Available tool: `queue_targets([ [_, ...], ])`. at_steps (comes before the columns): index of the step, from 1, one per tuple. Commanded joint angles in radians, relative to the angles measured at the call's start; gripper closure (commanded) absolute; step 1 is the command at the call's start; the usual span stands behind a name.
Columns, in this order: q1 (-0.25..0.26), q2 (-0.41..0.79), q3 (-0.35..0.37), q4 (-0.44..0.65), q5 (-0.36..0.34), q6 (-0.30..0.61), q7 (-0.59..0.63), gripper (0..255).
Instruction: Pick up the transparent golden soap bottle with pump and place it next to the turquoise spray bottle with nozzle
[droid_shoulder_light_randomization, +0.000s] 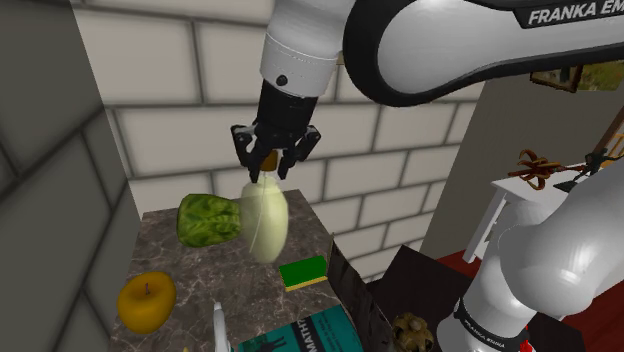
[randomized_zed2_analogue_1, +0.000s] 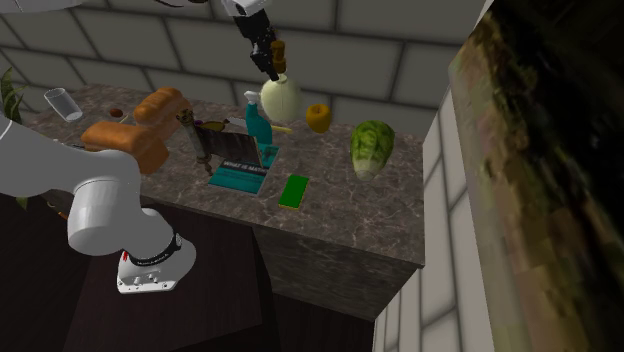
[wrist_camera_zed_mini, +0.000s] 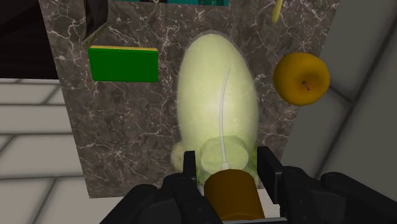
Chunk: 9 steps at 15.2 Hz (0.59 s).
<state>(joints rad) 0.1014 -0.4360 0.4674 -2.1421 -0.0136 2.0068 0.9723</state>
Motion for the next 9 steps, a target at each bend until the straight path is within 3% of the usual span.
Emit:
queue_targets([
  [1, 0.001, 0.0, 0.004, -0.023, 0.0, 0.024, 0.006, 255],
  [9, 0.003, 0.007, 0.019, -0.123, -0.003, 0.13, 0.025, 255],
])
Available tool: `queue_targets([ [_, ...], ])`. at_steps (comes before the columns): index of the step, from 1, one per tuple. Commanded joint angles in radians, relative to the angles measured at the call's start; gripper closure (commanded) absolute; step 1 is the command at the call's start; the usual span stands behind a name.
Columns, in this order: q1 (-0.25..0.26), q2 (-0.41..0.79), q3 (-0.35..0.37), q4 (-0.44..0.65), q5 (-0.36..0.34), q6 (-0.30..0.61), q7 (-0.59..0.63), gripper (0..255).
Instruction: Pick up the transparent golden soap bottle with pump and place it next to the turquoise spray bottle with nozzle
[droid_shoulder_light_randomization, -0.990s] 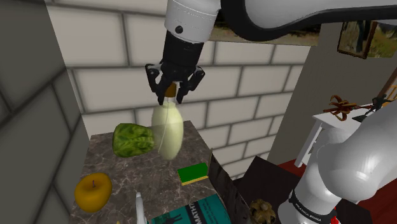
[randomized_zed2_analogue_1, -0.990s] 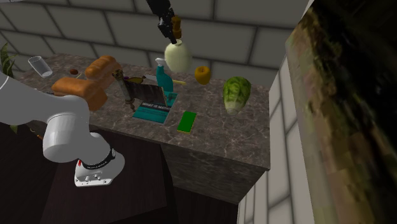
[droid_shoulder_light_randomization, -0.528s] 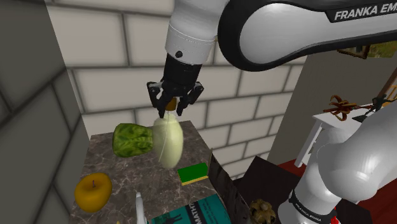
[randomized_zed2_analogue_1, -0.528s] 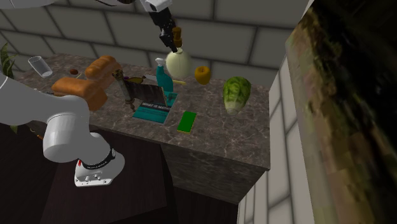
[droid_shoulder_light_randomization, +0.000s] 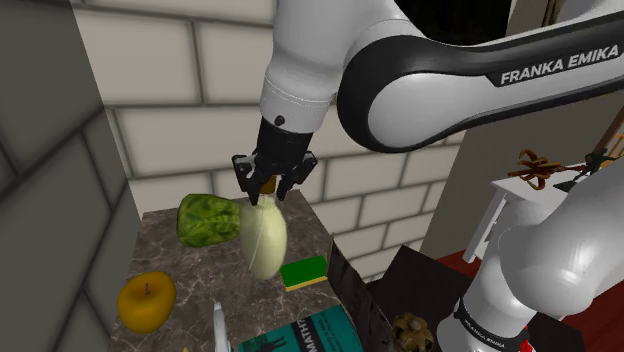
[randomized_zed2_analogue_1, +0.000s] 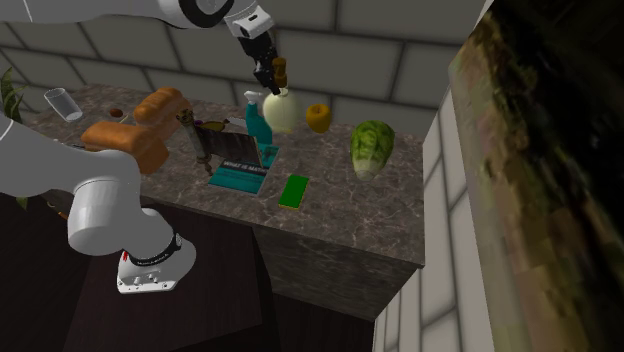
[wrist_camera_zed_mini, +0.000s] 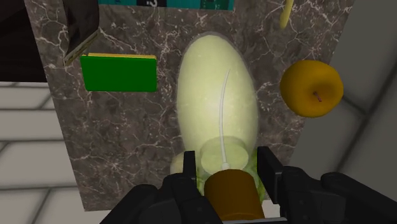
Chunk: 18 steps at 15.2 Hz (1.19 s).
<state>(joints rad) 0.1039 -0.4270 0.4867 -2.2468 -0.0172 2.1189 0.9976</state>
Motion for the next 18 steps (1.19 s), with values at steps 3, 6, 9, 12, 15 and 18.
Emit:
queue_targets([
  [3, 0.0, 0.004, 0.006, -0.053, -0.002, 0.058, 0.009, 255],
  [6, -0.001, 0.013, 0.014, -0.086, -0.006, 0.099, 0.019, 255],
  [9, -0.004, 0.024, 0.022, -0.117, -0.012, 0.14, 0.03, 255],
  [12, -0.007, 0.037, 0.032, -0.147, -0.019, 0.181, 0.042, 255],
  [15, -0.012, 0.053, 0.042, -0.174, -0.029, 0.223, 0.056, 255],
  [18, -0.019, 0.071, 0.053, -0.2, -0.041, 0.265, 0.072, 255],
])
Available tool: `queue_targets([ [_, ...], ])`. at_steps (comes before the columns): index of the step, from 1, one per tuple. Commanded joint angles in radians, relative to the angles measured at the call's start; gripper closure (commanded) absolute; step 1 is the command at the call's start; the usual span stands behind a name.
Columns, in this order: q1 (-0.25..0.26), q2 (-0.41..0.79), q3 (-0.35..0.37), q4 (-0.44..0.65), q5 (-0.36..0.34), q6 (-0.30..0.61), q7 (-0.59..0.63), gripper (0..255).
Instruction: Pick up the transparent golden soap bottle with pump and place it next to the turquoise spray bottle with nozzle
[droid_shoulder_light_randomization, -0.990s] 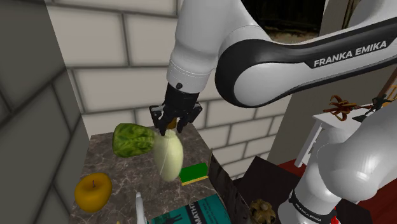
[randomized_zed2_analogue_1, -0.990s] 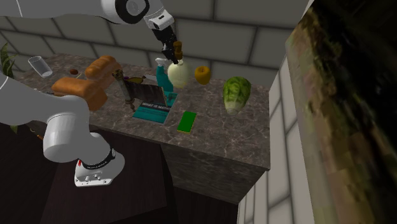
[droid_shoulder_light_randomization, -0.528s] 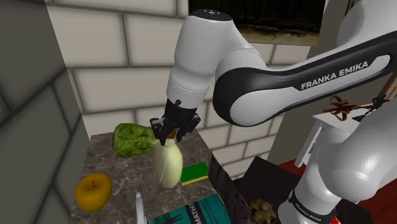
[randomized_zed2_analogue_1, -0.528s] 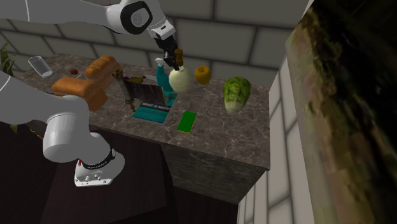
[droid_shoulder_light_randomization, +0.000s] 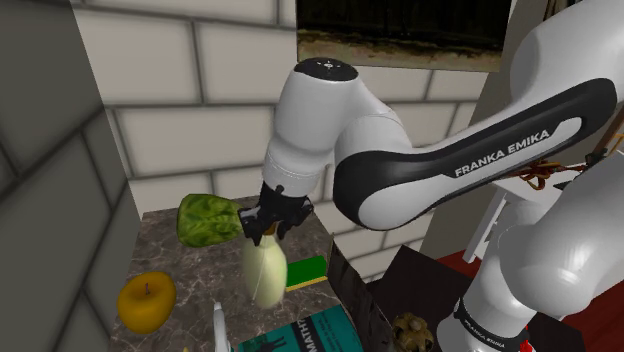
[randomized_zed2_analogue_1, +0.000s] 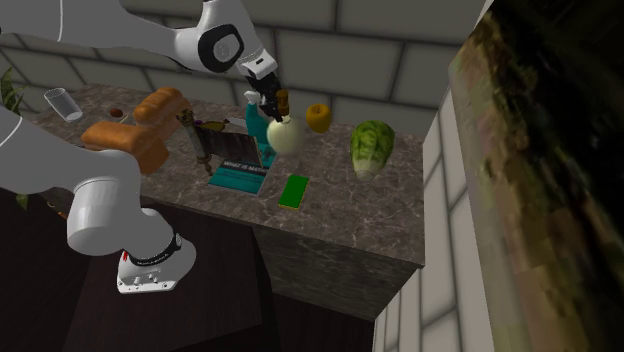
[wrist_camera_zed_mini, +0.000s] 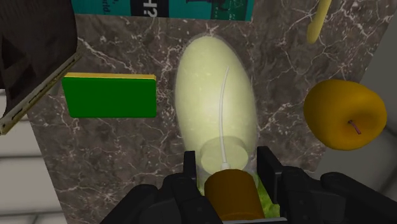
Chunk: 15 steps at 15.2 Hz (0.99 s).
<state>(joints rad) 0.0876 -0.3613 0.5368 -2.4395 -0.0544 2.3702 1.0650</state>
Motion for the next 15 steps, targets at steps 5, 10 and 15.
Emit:
queue_targets([
  [5, -0.017, 0.042, 0.024, -0.046, -0.032, 0.085, 0.037, 255],
  [10, -0.039, 0.086, 0.05, -0.079, -0.073, 0.156, 0.078, 255],
  [15, -0.043, 0.093, 0.053, -0.083, -0.08, 0.166, 0.085, 255],
])
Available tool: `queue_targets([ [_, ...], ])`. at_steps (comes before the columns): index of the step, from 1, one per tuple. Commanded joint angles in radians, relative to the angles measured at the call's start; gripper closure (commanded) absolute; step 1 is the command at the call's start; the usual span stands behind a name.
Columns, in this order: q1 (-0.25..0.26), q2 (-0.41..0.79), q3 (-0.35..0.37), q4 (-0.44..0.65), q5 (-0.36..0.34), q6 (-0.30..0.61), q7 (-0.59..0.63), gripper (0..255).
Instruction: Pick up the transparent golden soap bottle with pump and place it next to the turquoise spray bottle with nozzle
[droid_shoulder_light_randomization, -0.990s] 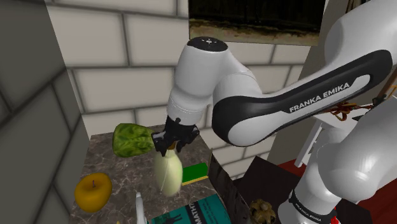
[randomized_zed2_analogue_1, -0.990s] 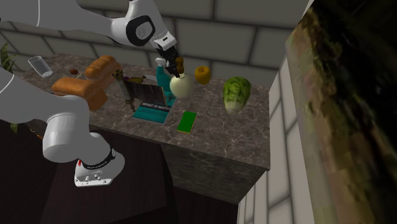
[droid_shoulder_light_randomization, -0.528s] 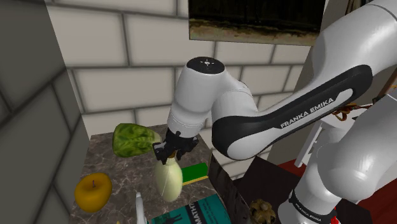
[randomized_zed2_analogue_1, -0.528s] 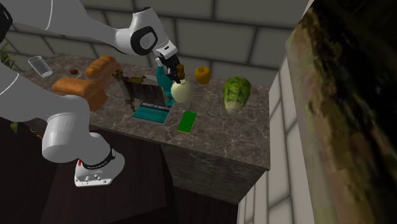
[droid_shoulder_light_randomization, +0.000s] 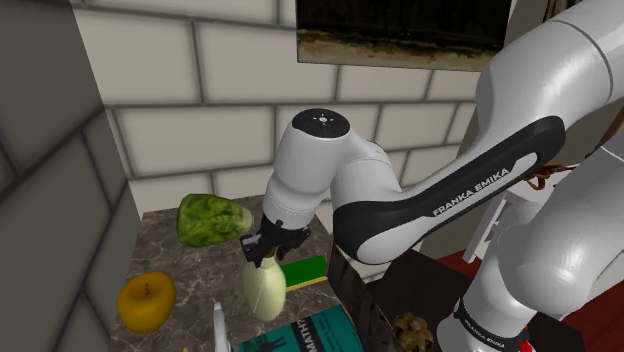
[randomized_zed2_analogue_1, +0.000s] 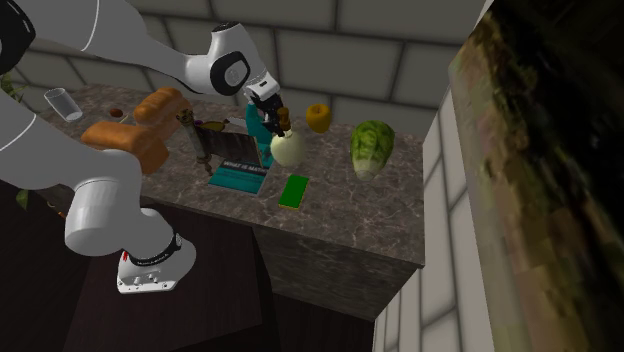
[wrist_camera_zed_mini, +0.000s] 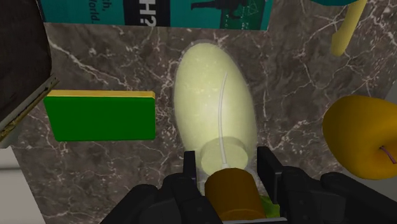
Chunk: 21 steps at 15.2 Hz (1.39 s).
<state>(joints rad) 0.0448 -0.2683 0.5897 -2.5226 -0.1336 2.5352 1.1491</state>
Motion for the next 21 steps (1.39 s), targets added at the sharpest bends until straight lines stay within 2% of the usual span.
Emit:
queue_targets([
  [1, 0.0, 0.0, 0.0, 0.0, -0.001, 0.001, 0.001, 255],
  [3, 0.0, 0.0, 0.0, 0.0, -0.001, 0.001, 0.001, 255],
  [4, 0.0, 0.0, 0.0, 0.0, -0.001, 0.001, 0.001, 0],
  [9, 0.0, 0.0, 0.001, 0.0, -0.001, 0.001, 0.001, 0],
  [13, 0.06, -0.117, -0.041, 0.029, 0.091, -0.134, -0.065, 0],
  [21, 0.06, -0.117, -0.042, 0.029, 0.091, -0.134, -0.065, 0],
])
